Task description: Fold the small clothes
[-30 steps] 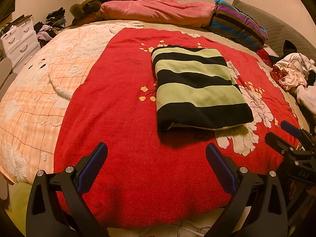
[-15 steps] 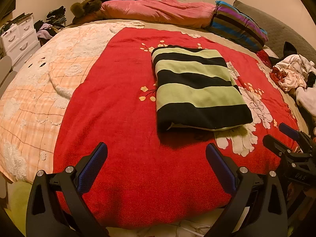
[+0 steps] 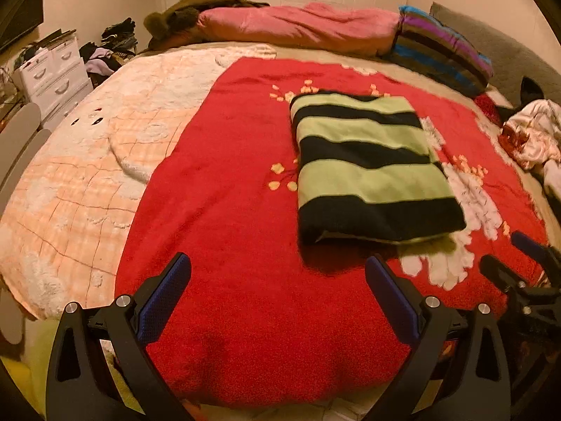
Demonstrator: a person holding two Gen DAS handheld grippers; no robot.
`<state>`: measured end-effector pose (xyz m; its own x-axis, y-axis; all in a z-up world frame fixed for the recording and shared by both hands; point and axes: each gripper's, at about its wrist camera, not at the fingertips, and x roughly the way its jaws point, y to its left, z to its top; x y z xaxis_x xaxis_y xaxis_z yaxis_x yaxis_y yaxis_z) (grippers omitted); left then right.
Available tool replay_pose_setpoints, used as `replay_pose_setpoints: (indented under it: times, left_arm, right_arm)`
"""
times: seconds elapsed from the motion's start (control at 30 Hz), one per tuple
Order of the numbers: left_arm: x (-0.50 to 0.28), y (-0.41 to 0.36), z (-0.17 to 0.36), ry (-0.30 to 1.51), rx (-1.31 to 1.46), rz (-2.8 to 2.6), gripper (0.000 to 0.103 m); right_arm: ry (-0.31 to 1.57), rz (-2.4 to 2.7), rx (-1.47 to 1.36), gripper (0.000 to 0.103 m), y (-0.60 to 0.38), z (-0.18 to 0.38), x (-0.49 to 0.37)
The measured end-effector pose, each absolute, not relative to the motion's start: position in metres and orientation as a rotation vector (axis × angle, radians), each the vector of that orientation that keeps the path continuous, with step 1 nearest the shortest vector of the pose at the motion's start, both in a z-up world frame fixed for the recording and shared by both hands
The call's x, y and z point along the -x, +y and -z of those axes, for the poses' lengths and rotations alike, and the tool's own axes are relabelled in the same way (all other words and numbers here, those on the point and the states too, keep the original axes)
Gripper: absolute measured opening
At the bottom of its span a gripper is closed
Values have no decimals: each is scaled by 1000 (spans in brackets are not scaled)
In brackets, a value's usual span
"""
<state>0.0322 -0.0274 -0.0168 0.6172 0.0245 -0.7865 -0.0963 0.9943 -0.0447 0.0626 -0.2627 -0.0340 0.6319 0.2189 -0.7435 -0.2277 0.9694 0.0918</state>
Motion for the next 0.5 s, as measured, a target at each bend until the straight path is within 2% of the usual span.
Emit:
replay_pose_setpoints:
  times: [0.1,0.23,0.33,0.5]
  left_arm:
    - [-33,-20,15,900,126,-58,99]
    - [-48,17,31,985,233,-145,99]
    - [-59,63,43,1023,292,-265,99]
    - [-78,162,46,969,291,-560,99]
  right_arm:
    - [853,-256,9,94,-264,35,-64]
    - [864,-242,-19,94,-272,36,-69]
    - [865,-204,-64,94,-290,37,-81]
    - [873,-23,-234,94,-373,43,-120]
